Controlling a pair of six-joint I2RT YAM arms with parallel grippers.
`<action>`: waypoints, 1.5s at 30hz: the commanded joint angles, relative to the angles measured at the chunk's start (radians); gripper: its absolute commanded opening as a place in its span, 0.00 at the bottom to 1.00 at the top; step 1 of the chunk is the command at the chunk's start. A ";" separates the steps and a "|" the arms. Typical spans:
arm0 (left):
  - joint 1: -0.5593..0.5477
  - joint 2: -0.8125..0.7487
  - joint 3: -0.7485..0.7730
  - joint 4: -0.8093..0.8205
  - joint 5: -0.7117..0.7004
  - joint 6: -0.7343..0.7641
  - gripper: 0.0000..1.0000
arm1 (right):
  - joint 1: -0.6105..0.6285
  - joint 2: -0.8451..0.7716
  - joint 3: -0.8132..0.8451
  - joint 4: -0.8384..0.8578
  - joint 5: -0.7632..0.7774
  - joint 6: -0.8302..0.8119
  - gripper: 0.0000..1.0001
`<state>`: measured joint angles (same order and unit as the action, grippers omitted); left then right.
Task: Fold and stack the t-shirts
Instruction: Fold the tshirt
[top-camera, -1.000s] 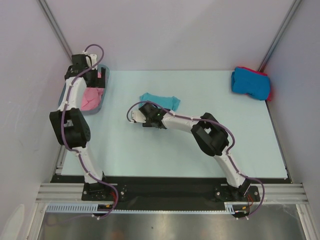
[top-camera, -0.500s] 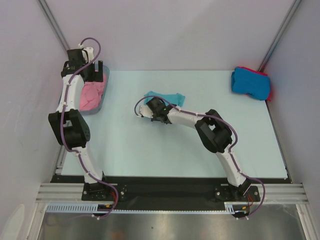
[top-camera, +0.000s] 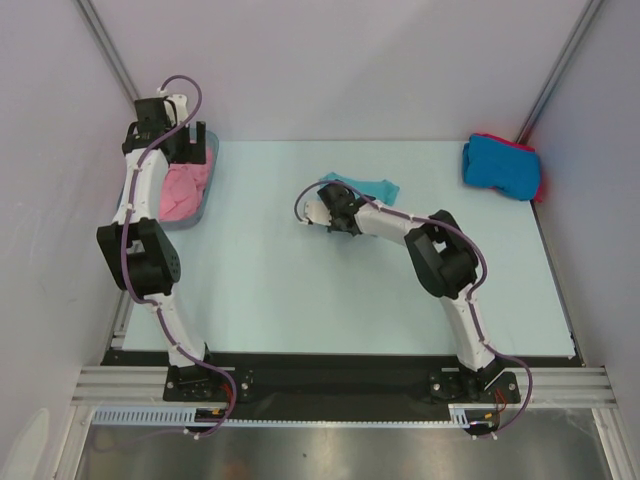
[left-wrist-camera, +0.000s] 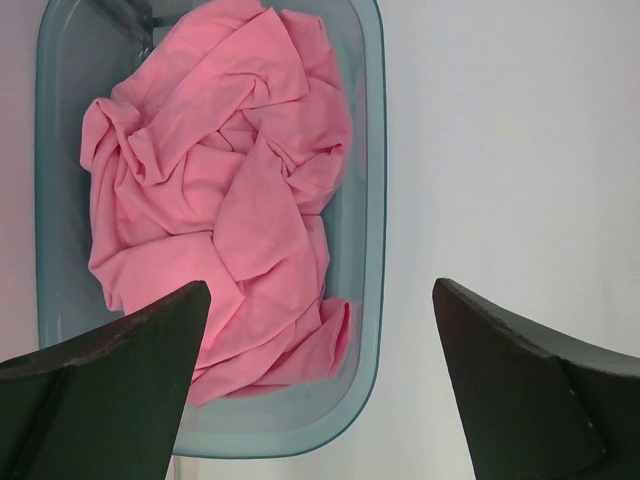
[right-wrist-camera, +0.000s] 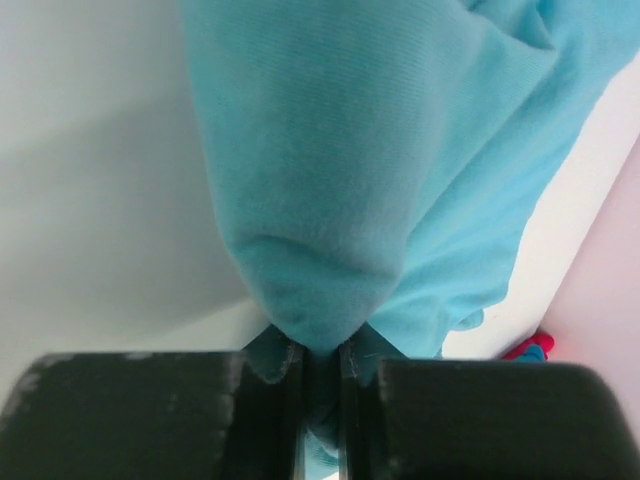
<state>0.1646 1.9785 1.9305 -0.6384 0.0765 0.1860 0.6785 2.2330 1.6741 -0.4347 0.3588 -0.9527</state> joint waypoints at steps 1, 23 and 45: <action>0.007 -0.007 0.035 0.009 -0.021 0.018 1.00 | 0.000 -0.065 -0.056 -0.018 0.006 -0.052 0.20; 0.009 0.025 0.042 -0.001 -0.060 0.076 1.00 | -0.005 -0.073 0.187 -0.012 -0.038 -0.095 0.00; 0.007 0.022 0.044 -0.006 -0.011 0.090 1.00 | 0.139 0.128 -0.206 0.337 -0.061 -0.051 0.00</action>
<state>0.1654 2.0254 1.9377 -0.6540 0.0383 0.2634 0.7250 2.2711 1.5024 0.0078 0.4747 -1.1122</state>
